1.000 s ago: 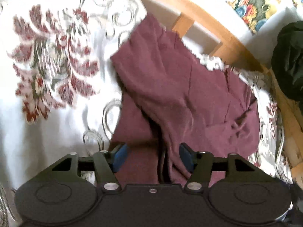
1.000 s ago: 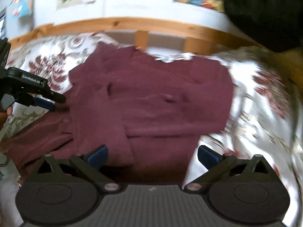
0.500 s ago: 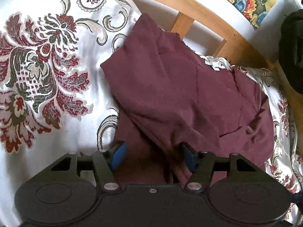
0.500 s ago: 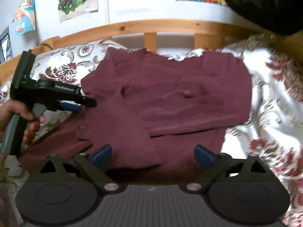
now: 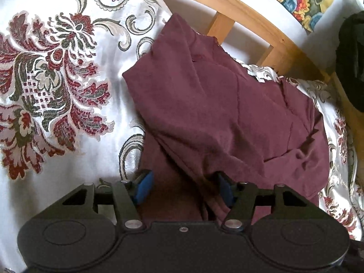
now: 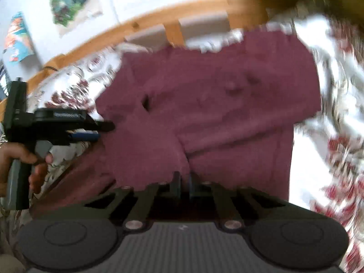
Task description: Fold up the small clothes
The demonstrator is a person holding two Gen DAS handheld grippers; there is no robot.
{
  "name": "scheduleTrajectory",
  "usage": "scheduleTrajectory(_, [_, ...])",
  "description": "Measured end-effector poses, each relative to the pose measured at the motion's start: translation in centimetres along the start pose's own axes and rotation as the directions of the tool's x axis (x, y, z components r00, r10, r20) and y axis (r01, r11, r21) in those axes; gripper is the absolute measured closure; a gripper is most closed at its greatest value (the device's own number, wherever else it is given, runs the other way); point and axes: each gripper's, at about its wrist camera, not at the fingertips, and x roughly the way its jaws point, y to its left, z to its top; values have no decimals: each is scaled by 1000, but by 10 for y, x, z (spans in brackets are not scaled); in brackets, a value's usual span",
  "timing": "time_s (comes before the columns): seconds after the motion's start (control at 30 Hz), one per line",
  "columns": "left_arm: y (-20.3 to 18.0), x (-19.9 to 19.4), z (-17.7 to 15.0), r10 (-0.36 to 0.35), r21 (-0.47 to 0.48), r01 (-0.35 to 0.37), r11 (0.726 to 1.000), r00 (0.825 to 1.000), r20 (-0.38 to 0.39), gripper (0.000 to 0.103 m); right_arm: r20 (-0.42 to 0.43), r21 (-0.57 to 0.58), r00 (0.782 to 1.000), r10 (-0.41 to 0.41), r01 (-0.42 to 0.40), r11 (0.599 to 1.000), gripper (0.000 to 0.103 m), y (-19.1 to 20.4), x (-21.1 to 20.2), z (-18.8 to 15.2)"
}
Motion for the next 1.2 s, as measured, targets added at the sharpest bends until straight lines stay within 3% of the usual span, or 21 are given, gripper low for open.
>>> scheduleTrajectory(0.17, [0,-3,-1,-3,-10,3,1000,1000,0,39,178,-140,980,-94,119,983,97,14,-39,9])
scheduleTrajectory(0.27, [-4,-2,-3,11,17,-11,1000,1000,0,41,99,-148,993,-70,84,985,95,10,-31,7])
scheduleTrajectory(0.33, [-5,-3,-2,13,25,-13,1000,1000,0,41,36,-124,998,-45,49,991,84,8,-23,3])
scheduleTrajectory(0.4, [-5,-4,-2,9,13,-9,1000,1000,-2,41,36,-125,998,-42,47,991,66,8,-23,1])
scheduleTrajectory(0.5, [-3,-7,-1,-23,-17,23,1000,1000,-6,39,88,-123,995,-47,57,991,51,6,-26,8])
scheduleTrajectory(0.63, [-8,-9,-3,-71,-11,71,997,997,-10,35,70,-116,997,-40,47,992,51,4,-7,29])
scheduleTrajectory(0.77, [-16,-4,-6,-68,43,69,997,997,-38,34,70,-115,997,-23,31,993,51,12,29,65])
scheduleTrajectory(0.87, [-19,4,-8,-34,90,39,995,997,-65,34,2,-95,999,48,-47,994,60,14,64,90])
scheduleTrajectory(1.0, [-18,6,-9,-30,99,36,994,997,-67,35,-105,-157,989,102,-118,981,72,30,105,99])
scheduleTrajectory(1.03, [-17,6,-8,-30,94,37,995,997,-69,35,-121,-185,988,99,-121,975,75,36,109,97])
scheduleTrajectory(1.1, [-14,7,-7,-34,78,40,996,997,-72,36,-145,-272,988,61,-99,957,99,47,117,92])
scheduleTrajectory(1.2, [-12,7,-7,-33,67,38,997,997,-76,38,-103,-366,995,-16,-23,930,101,59,117,86])
